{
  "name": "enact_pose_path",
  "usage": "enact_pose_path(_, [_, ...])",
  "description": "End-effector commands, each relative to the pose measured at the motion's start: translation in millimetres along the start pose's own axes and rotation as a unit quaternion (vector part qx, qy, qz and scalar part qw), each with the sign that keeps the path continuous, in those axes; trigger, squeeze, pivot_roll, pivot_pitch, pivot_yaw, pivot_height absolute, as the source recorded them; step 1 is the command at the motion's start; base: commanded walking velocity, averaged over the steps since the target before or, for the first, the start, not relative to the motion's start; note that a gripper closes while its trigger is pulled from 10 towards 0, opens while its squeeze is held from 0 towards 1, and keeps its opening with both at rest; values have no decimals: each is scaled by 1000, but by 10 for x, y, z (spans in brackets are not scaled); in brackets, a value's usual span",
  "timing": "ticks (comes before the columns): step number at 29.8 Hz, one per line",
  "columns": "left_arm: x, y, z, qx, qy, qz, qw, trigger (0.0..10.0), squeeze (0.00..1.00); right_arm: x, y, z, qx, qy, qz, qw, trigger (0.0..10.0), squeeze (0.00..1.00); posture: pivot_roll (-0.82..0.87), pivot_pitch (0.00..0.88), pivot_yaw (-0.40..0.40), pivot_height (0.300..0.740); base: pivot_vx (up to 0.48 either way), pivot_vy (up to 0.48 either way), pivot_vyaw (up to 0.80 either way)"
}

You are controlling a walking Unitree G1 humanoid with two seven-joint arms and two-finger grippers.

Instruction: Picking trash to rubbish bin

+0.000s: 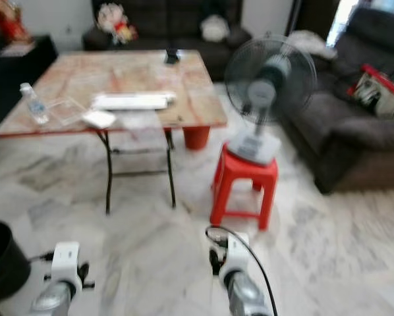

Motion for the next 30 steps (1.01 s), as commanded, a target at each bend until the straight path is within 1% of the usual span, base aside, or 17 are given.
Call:
enact_pose_path(1, [117, 65, 21, -6, 23, 24, 999, 10000, 0, 95, -19, 19, 1, 17, 9, 1000, 10000, 0, 23, 0, 8, 740, 382, 0, 0])
enact_pose_path(4, [178, 179, 30, -27, 38, 45, 998, 10000, 0, 91, -38, 18, 8, 16, -4, 1000, 10000, 0, 23, 0, 9, 740, 400, 0, 0])
enact_pose_path(9, [252, 295, 45, -45, 51, 57, 996, 10000, 0, 113, -112, 25, 25, 20, -21, 999, 10000, 0, 21, 0, 11, 740, 406, 0, 0])
enact_pose_path(11, [306, 357, 54, -54, 59, 61, 995, 10000, 0, 151, -105, 30, 19, 27, -38, 999, 10000, 0, 20, 0, 11, 740, 412, 0, 272])
enact_pose_path(13, [314, 367, 55, -55, 61, 62, 995, 10000, 0, 156, -103, 31, 17, 28, -39, 999, 10000, 0, 20, 0, 11, 740, 409, 0, 544])
enact_pose_path(17, [363, 410, 55, -59, 74, 80, 992, 10000, 0, 170, -108, 35, 17, 28, -38, 999, 10000, 0, 20, 0, 11, 740, 412, 0, 800])
enact_pose_path(20, [379, 457, 53, -67, 78, 83, 991, 10000, 0, 197, -137, 42, 24, 32, -35, 999, 10000, 0, 20, 0, 10, 740, 412, 0, 0])
enact_pose_path(23, [390, 470, 53, -69, 80, 84, 991, 10000, 0, 228, -163, 49, 28, 36, -36, 998, 10000, 0, 21, 0, 9, 740, 415, 0, 0])
enact_pose_path(30, [454, 523, 55, -77, 92, 83, 989, 10000, 0, 292, -273, 63, 49, 45, -55, 996, 10000, 0, 25, 0, 8, 740, 414, 0, 0])
Point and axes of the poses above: a point about 5 cm out from each wrist's last joint towards the gripper, its own z axis pointing out of the wrist towards the gripper, its own x axis along the axis of the wrist's last joint, y = z × x, the point moved 6 cm from there along z, pointing out of the wrist towards the gripper, and after that the axes turned 14 degrees about -z, right-handed, at the moved point
